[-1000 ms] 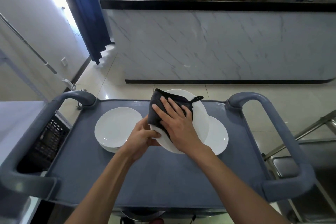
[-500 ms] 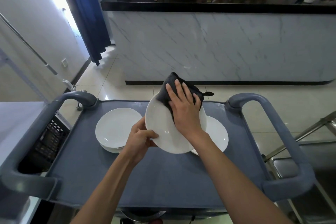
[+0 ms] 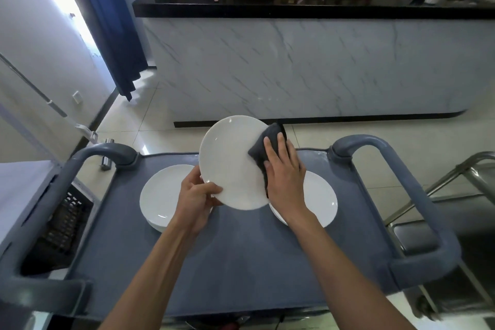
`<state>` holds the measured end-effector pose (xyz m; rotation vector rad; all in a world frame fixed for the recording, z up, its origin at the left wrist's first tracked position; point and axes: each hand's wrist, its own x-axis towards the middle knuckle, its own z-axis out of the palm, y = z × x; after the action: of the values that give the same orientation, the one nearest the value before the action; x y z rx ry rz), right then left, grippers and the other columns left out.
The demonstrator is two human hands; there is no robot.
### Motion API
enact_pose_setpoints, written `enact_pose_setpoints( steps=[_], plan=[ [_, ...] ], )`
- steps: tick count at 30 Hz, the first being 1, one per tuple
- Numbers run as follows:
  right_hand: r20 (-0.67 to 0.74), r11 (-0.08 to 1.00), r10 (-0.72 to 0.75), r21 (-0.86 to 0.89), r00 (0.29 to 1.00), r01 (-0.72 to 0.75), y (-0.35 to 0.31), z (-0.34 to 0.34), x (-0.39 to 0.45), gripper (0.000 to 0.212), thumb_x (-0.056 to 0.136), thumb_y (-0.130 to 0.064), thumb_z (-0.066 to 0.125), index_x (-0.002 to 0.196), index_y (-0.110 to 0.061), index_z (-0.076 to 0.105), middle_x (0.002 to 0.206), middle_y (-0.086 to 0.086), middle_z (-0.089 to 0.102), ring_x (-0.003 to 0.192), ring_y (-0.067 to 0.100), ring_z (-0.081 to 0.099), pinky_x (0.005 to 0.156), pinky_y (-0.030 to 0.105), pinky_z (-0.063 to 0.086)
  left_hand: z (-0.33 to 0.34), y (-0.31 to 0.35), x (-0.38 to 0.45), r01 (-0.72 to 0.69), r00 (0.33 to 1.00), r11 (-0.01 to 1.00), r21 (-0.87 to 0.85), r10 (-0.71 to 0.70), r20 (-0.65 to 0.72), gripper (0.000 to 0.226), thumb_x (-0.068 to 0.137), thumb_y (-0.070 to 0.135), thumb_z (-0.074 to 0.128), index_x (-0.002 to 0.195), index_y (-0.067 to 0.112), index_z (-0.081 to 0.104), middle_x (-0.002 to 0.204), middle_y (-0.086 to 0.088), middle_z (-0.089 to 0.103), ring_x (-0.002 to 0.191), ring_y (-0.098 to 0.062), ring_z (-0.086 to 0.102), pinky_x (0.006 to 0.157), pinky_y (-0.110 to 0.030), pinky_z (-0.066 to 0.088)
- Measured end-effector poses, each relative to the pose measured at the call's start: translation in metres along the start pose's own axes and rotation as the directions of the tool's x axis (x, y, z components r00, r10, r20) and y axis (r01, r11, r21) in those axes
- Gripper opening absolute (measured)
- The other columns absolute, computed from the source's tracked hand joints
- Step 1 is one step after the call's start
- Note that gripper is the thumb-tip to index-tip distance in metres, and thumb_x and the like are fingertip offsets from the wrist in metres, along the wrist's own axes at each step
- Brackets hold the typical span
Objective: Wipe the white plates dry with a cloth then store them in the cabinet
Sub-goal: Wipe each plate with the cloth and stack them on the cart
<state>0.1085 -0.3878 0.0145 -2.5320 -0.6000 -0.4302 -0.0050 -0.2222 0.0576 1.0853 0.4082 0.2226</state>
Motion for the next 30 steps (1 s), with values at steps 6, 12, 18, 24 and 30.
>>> enact_pose_setpoints(
  steps=[6,12,18,24,30],
  plan=[
    [-0.009,0.998,0.067,-0.017,0.998,-0.067,-0.03,0.007,-0.013,0.054,0.102,-0.032,0.032,0.155,-0.03,0.031,0.164,0.002,0.023,0.151,0.025,0.02,0.111,0.048,0.034,-0.003,0.015,0.012,0.013,1.0,0.999,-0.033,-0.012,0.013,0.052,0.075,-0.021,0.048,0.115,0.009,0.062,0.099,-0.006,0.071,0.091,-0.029,0.065,0.053,-0.034,0.053],
    [-0.01,0.995,0.097,-0.018,0.995,-0.097,-0.063,0.024,-0.032,0.053,0.101,-0.036,0.024,0.154,-0.032,0.029,0.163,0.002,0.028,0.149,0.026,0.027,0.11,0.051,0.035,-0.017,0.017,0.022,0.054,0.998,0.997,-0.055,-0.053,0.033,0.058,0.078,-0.023,0.044,0.124,0.007,0.061,0.108,-0.011,0.071,0.095,-0.03,0.067,0.061,-0.037,0.056],
    [-0.034,0.994,0.112,0.01,0.993,-0.112,-0.094,0.036,-0.037,0.052,0.102,-0.035,0.03,0.154,-0.032,0.031,0.162,0.003,0.03,0.148,0.025,0.029,0.107,0.053,0.037,-0.03,0.017,0.032,0.082,0.994,0.994,-0.074,-0.076,0.076,0.06,0.078,-0.022,0.045,0.127,0.01,0.062,0.115,-0.017,0.068,0.102,-0.036,0.065,0.065,-0.04,0.057],
    [-0.014,0.984,0.152,0.093,0.988,-0.15,-0.122,0.04,-0.035,0.054,0.1,-0.037,0.026,0.153,-0.033,0.035,0.163,0.001,0.027,0.15,0.022,0.025,0.111,0.051,0.031,-0.04,0.022,0.035,0.095,0.987,0.993,-0.072,-0.085,0.136,0.057,0.068,-0.02,0.049,0.104,0.017,0.073,0.102,-0.018,0.066,0.091,-0.035,0.061,0.063,-0.038,0.054],
    [-0.002,0.989,0.125,0.083,0.992,-0.125,-0.125,0.042,-0.032,0.055,0.101,-0.041,0.021,0.155,-0.035,0.03,0.165,-0.003,0.02,0.152,0.017,0.017,0.113,0.046,0.025,-0.051,0.032,0.04,0.099,0.988,0.992,-0.083,-0.088,0.126,0.054,0.074,-0.024,0.044,0.102,0.014,0.07,0.1,-0.016,0.067,0.09,-0.035,0.062,0.062,-0.04,0.056]
  ],
)
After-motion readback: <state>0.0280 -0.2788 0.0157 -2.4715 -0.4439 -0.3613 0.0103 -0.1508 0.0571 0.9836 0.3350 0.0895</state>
